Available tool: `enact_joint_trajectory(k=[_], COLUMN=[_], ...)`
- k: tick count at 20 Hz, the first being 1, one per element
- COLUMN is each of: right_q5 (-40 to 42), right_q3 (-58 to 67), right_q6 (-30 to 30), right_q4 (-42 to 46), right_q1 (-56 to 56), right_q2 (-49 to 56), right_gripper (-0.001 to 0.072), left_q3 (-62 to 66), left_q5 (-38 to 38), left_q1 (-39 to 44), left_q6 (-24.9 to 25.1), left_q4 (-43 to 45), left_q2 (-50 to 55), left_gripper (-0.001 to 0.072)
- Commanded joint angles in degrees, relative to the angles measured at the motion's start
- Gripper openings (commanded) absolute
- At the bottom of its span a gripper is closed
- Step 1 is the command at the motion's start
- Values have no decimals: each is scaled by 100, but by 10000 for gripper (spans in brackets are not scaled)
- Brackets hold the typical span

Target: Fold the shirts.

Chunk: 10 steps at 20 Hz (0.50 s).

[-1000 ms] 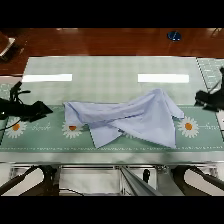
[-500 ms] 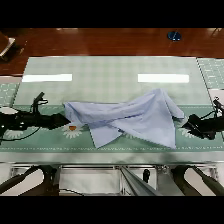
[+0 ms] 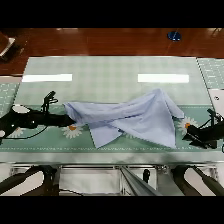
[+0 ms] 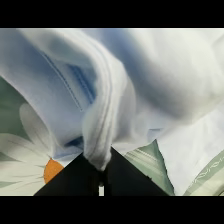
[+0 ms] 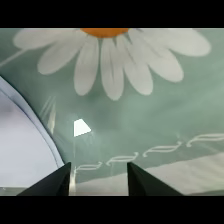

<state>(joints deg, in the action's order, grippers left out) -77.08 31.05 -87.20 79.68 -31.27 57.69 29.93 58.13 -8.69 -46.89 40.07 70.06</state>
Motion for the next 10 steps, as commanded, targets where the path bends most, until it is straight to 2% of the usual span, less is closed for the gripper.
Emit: enact_joint_trajectory(k=[1, 3, 7, 10], right_q5=[-144, -151, -39, 146], right_q3=[-251, -267, -267, -267], right_q6=[197, 286, 761, 752], right_q4=[-136, -459, -1722, -1722], right_q1=[-4, -2, 2, 341], right_q2=[107, 348, 708, 977], right_gripper=[403, 403, 403, 403], left_q3=[-2, -2, -2, -2], left_q5=[-63, -48, -55, -63], left_q1=[37, 39, 37, 37], left_q6=[15, 9, -31, -31], left_q4=[-4, -4, -4, -7], left_q2=[4, 4, 4, 4], left_gripper=[19, 19, 19, 19])
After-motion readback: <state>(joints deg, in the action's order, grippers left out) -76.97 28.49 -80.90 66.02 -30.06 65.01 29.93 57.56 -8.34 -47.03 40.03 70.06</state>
